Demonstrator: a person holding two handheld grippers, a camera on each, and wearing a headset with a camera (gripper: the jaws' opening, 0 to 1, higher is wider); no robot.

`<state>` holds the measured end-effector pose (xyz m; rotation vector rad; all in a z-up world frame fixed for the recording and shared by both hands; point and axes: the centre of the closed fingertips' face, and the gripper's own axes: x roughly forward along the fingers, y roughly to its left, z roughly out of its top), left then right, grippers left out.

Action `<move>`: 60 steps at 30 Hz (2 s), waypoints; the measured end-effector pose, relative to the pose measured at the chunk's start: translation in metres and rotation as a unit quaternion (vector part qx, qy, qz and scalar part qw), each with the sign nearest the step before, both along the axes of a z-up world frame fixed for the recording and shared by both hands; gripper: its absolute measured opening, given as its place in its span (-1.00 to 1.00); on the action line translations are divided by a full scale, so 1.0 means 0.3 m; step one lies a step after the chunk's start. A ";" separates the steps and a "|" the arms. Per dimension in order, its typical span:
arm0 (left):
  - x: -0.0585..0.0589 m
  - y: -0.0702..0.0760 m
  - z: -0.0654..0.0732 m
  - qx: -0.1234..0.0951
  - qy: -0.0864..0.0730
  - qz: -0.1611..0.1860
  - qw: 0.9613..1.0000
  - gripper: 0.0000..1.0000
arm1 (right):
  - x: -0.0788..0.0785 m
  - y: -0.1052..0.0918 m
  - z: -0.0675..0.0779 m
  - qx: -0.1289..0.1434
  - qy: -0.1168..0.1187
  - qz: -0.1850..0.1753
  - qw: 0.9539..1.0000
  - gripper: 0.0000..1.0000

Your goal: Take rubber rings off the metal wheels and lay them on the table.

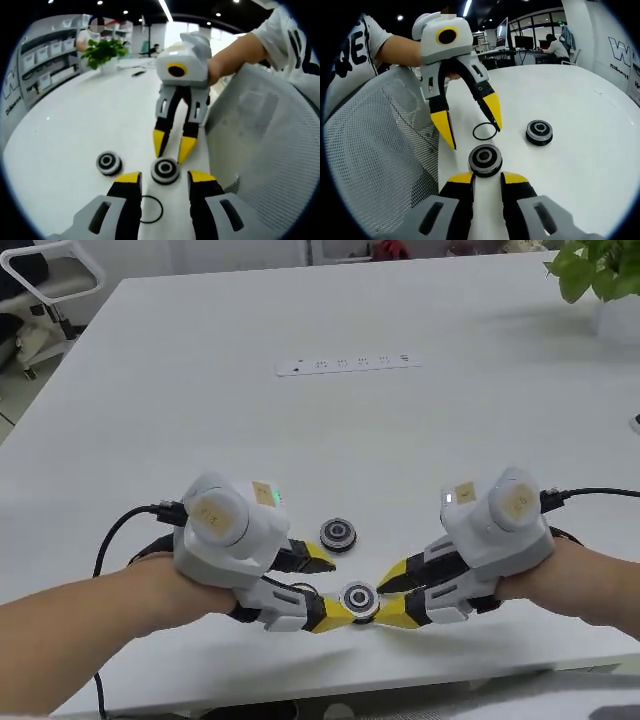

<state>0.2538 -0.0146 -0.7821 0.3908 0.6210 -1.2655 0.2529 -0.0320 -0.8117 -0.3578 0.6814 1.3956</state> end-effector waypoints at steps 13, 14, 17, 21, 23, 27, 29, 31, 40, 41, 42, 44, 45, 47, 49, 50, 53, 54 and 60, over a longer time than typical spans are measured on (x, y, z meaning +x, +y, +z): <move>0.000 -0.032 -0.025 0.004 0.003 -0.005 1.000 -0.43 | 0.003 0.002 0.001 0.006 0.003 -0.003 1.000 -0.67; 0.000 -0.032 -0.027 0.005 0.003 -0.005 1.000 -0.45 | 0.003 0.001 0.001 0.007 0.004 -0.004 1.000 -0.67; -0.003 -0.034 -0.033 0.005 0.005 -0.006 1.000 -0.49 | 0.003 0.002 0.001 0.009 0.005 -0.006 1.000 -0.68; -0.006 -0.042 -0.037 0.006 0.000 -0.010 1.000 -0.55 | 0.003 0.002 0.001 0.010 0.006 -0.008 1.000 -0.68; -0.006 -0.046 -0.037 0.005 -0.002 -0.010 1.000 -0.59 | 0.003 0.002 0.001 0.011 0.006 -0.008 1.000 -0.69; 0.000 -0.047 -0.038 0.007 -0.009 -0.008 1.000 -0.66 | 0.001 0.004 0.001 0.012 0.006 -0.007 1.000 -0.70; 0.008 -0.047 -0.040 0.007 -0.014 -0.003 1.000 -0.70 | -0.001 0.006 0.000 0.013 0.007 -0.006 1.000 -0.71; 0.010 -0.046 -0.040 0.007 -0.019 -0.001 1.000 -0.72 | -0.002 0.008 0.000 0.014 0.009 -0.007 1.000 -0.72; 0.012 -0.046 -0.042 0.002 -0.032 0.009 0.999 -0.73 | 0.004 0.006 0.000 0.017 0.026 -0.021 0.999 -0.75; 0.012 -0.046 -0.042 0.002 -0.033 0.008 0.999 -0.73 | 0.004 0.006 0.000 0.017 0.027 -0.021 0.999 -0.76; 0.012 -0.045 -0.042 0.001 -0.033 0.009 0.999 -0.73 | 0.004 0.003 -0.001 0.015 0.028 -0.023 0.999 -0.79; 0.012 -0.045 -0.043 -0.001 -0.033 0.010 0.999 -0.73 | 0.003 -0.010 -0.006 0.010 0.043 -0.034 0.998 -0.98; 0.011 -0.045 -0.043 -0.001 -0.035 0.010 0.999 -0.73 | 0.007 -0.006 -0.004 0.017 0.045 -0.038 0.998 -0.99; 0.009 -0.046 -0.042 0.002 -0.039 0.010 0.999 -0.73 | 0.007 -0.009 -0.001 0.017 0.048 -0.040 0.998 -0.99; 0.009 -0.047 -0.043 0.004 -0.044 0.010 0.999 -0.74 | 0.005 -0.007 0.002 0.015 0.047 -0.039 0.998 -0.99; 0.009 -0.046 -0.043 0.005 -0.044 0.011 0.999 -0.74 | 0.005 -0.006 0.000 0.014 0.048 -0.040 0.998 -0.99; 0.009 -0.047 -0.044 0.008 -0.049 0.011 0.999 -0.74 | 0.016 -0.010 0.001 0.020 0.068 -0.062 0.996 -1.00; 0.010 -0.047 -0.044 0.009 -0.052 0.012 0.999 -0.75 | 0.018 -0.010 0.000 0.020 0.068 -0.064 0.995 -1.00; 0.013 -0.049 -0.044 0.011 -0.056 0.011 0.998 -0.75 | 0.035 -0.017 0.004 0.031 0.087 -0.088 0.992 -1.00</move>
